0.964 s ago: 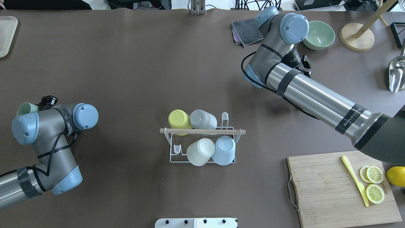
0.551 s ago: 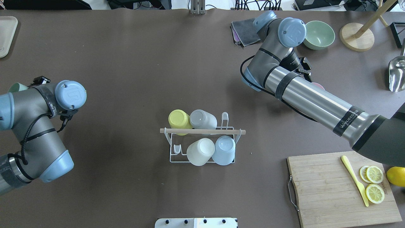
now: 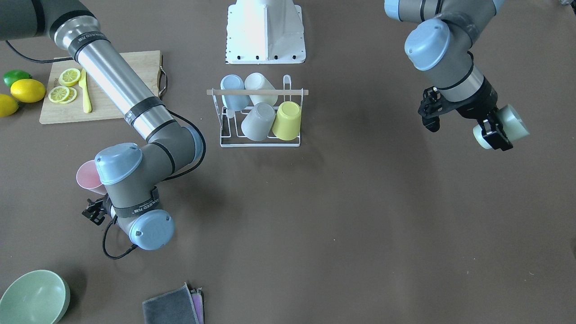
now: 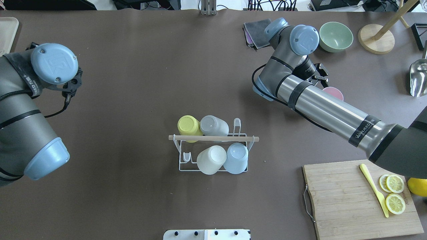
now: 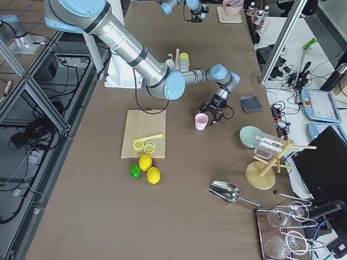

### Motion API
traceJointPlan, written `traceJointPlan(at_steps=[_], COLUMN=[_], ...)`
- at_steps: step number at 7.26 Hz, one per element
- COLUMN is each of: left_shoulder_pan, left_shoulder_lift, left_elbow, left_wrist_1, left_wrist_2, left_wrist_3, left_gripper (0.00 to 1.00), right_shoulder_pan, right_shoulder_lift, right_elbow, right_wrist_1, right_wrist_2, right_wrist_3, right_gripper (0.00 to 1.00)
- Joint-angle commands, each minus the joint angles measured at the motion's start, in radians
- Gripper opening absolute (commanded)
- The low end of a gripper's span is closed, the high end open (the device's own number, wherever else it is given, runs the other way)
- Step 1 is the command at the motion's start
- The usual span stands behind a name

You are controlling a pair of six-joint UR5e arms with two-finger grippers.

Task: Place cup on cup holder

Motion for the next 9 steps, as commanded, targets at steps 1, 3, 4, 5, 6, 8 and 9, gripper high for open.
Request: traceJointPlan(at_steps=[1,3,4,5,6,8,9], left_shoulder_pan=[-0.031,-0.032,-0.031,-0.032,-0.055,-0.094,-0.092], left_shoulder_lift=[0.005,0.005,-0.006,0.000,0.008,0.037,0.108], left_elbow=[-0.034,-0.122,-0.165,-0.182,-0.172,-0.181,-0.161], left_wrist_1=[-0.103,-0.177,-0.186,-0.272,-0.398,-0.525,-0.747], left_wrist_2=[-0.009,-0.210,-0.240,-0.241,-0.238,-0.251,-0.297], left_wrist_3=[-0.035,-0.044,-0.053,-0.079,-0.089,-0.339,-0.346], left_gripper=[0.04,0.00,0.00,0.00,0.00,0.00,0.00], right_shoulder_pan=[-0.001,0.002,0.003,0.005,0.006,0.006,0.005], right_shoulder_lift=[0.000,-0.008,-0.009,-0.011,-0.011,-0.011,-0.011], right_elbow=[-0.016,-0.016,-0.016,-0.016,-0.014,-0.016,-0.016], right_wrist_1=[0.000,0.002,0.000,0.000,-0.002,-0.002,-0.005], right_wrist_2=[0.001,0.038,0.061,0.069,0.067,0.063,0.058], right_wrist_3=[-0.006,-0.012,-0.012,-0.018,-0.026,-0.026,-0.026], right_gripper=[0.99,0.99,0.99,0.98,0.99,0.98,0.98])
